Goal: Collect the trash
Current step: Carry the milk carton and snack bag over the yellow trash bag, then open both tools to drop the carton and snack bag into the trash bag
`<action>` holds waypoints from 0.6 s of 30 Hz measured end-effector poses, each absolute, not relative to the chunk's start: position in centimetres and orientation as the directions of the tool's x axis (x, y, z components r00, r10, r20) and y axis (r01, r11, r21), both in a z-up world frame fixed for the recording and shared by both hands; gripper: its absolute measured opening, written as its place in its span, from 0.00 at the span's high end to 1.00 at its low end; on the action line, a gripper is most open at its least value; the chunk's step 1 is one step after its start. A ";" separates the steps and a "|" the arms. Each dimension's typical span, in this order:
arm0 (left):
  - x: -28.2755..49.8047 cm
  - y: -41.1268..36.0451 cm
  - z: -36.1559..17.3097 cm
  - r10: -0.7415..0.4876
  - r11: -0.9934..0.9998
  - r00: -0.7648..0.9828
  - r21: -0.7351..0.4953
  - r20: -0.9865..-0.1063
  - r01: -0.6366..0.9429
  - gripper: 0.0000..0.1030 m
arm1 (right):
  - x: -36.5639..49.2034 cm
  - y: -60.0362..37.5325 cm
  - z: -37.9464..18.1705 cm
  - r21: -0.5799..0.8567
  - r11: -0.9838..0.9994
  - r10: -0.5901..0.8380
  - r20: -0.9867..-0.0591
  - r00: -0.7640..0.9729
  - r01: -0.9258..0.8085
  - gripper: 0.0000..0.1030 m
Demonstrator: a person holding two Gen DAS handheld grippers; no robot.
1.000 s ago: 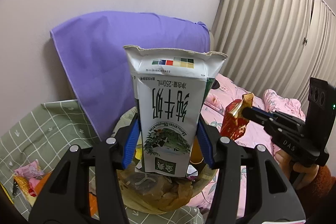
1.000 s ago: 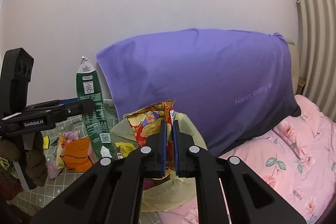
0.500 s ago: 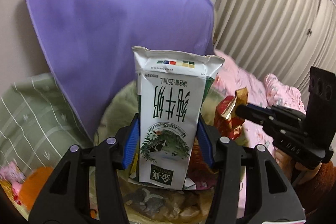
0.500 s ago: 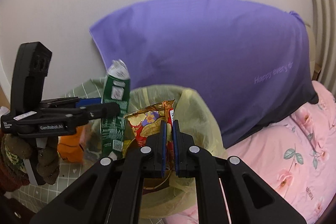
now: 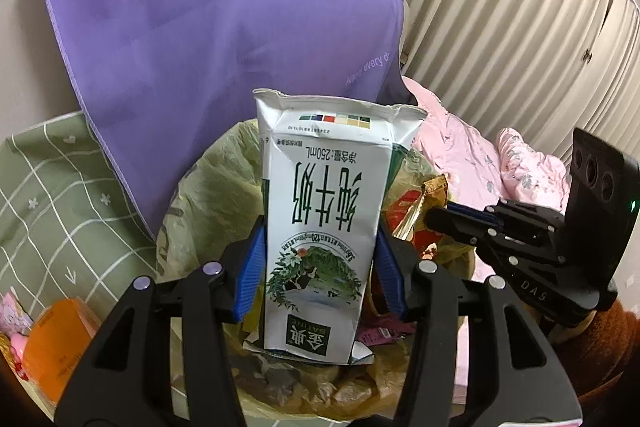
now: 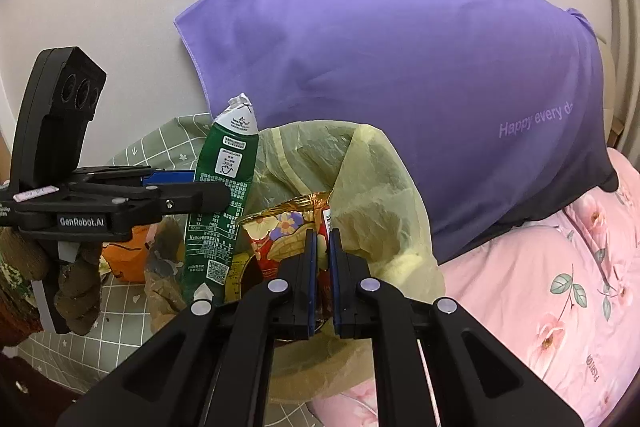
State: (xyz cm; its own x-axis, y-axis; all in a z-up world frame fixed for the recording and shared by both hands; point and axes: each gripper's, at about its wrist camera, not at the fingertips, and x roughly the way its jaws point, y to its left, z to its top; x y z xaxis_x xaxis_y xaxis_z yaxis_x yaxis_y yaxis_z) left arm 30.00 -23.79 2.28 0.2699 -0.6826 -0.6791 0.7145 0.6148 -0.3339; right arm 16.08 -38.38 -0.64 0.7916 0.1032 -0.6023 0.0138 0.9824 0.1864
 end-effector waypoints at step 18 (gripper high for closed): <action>29.4 -20.0 6.1 -0.759 0.598 0.289 -0.449 -0.583 0.664 0.36 | 14.2 -37.3 0.7 0.193 0.978 0.051 -0.566 0.823 0.073 0.78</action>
State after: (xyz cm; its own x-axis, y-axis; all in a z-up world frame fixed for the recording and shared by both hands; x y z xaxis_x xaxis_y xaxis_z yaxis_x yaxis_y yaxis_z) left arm 29.39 -19.97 6.09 0.2886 -0.7591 -0.5835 0.6645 0.5976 -0.4488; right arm 14.15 -37.30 0.69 0.8230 0.0508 -0.5658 0.0726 0.9784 0.1934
